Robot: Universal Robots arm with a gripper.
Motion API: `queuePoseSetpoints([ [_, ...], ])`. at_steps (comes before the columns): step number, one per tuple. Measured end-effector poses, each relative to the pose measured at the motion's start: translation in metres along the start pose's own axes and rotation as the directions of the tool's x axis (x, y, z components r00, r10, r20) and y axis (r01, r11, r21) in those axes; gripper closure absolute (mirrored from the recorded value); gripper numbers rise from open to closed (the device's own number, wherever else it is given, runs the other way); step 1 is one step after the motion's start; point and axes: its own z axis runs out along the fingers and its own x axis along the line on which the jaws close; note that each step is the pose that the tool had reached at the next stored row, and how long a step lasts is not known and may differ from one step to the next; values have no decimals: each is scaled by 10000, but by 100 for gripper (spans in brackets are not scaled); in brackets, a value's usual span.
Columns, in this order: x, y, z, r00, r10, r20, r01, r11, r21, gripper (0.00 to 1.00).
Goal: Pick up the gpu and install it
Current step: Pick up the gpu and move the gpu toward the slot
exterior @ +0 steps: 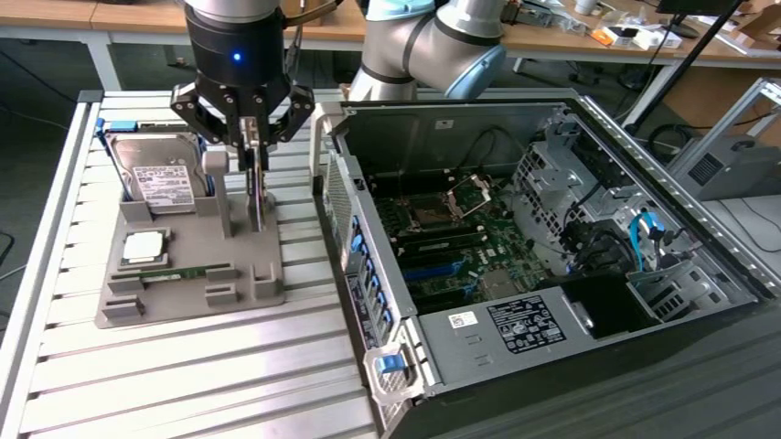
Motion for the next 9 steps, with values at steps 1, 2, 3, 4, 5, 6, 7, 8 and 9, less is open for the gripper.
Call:
queuePoseSetpoints([
  [1,0,0,-2,10000,0,0,0,10000,-2,73],
  [2,0,0,-4,10000,1,0,-1,10000,-4,73],
  [3,0,1,-6,10000,1,0,-1,10000,-7,73],
  [4,0,1,-8,10000,1,-1,-1,10000,-8,73],
  [5,0,1,-11,10000,1,-1,-1,10000,-10,73],
  [6,0,1,-13,10000,0,-1,0,10000,-12,73],
  [7,0,1,-15,10000,1,-1,-1,10000,-13,73],
  [8,0,1,-17,10000,1,-1,-1,10000,-15,73],
  [9,0,1,-19,10000,1,-1,-1,10000,-17,73],
])
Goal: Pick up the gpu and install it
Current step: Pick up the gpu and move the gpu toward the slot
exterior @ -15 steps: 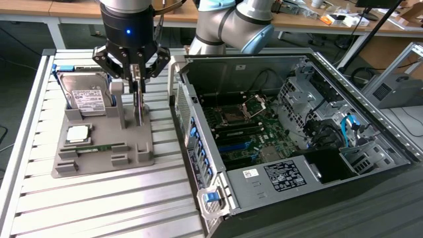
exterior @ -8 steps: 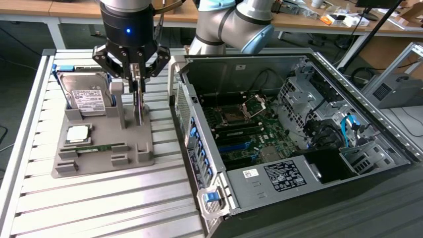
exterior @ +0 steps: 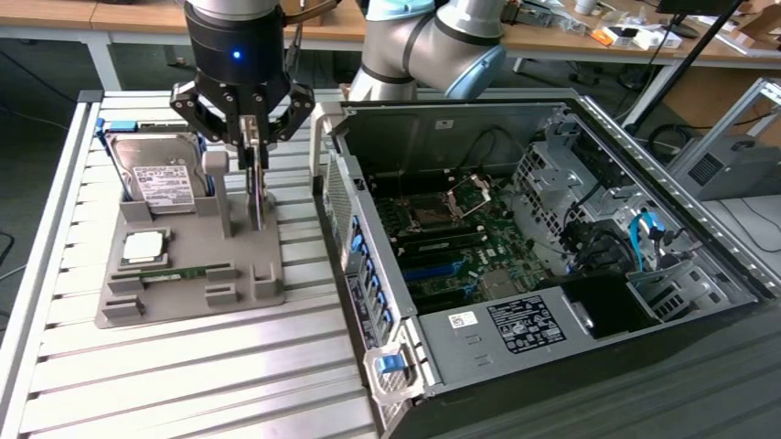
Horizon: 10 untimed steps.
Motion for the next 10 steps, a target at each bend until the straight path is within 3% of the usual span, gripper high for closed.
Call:
queuePoseSetpoints([
  [10,-1,2,-35,10000,1,-3,-1,10000,-44,73],
])
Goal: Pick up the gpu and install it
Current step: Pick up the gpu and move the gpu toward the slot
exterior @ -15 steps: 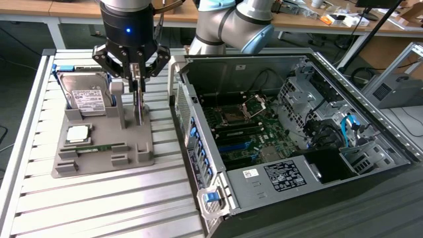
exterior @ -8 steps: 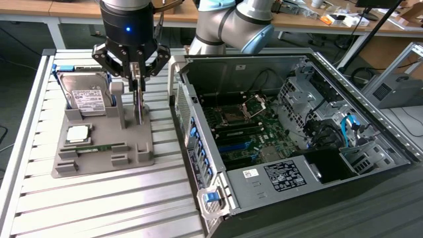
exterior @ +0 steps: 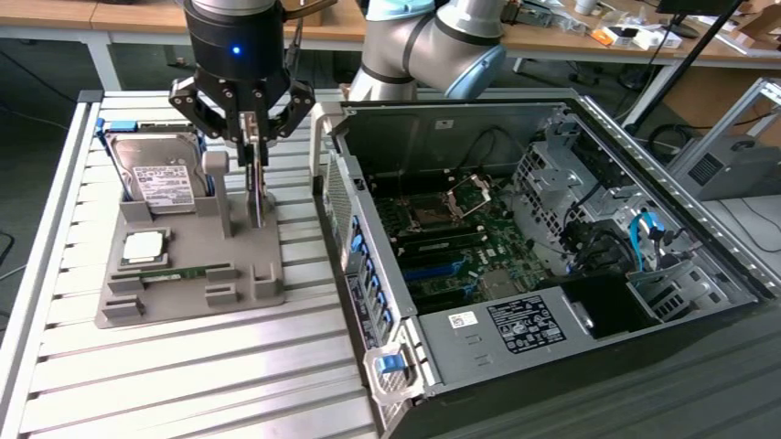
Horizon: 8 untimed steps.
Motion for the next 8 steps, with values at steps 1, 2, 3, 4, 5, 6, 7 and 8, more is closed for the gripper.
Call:
queuePoseSetpoints([
  [1,0,0,-1,10000,0,0,0,10000,-2,73],
  [2,0,0,-4,10000,0,0,0,10000,-4,73],
  [3,0,0,-6,10000,0,0,0,10000,-6,73],
  [4,0,1,-8,10000,0,-1,0,10000,-7,73],
  [5,0,1,-11,10000,0,-1,0,10000,-9,73],
  [6,0,1,-13,10000,0,-1,0,10000,-11,73],
  [7,0,1,-15,10000,0,-1,0,10000,-12,73],
  [8,-1,1,-16,10000,0,-1,0,10000,-13,73],
])
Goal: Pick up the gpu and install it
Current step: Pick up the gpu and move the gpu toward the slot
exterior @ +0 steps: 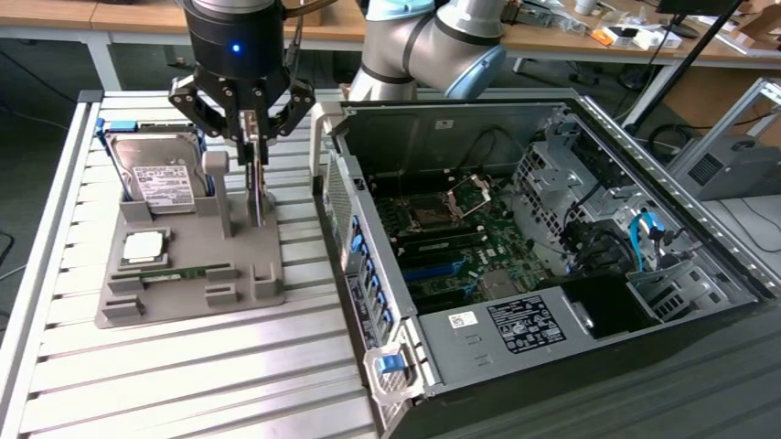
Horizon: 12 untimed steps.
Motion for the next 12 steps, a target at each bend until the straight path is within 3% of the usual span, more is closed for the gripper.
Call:
queuePoseSetpoints([
  [12,0,1,-22,10000,0,-1,0,10000,-9,73],
])
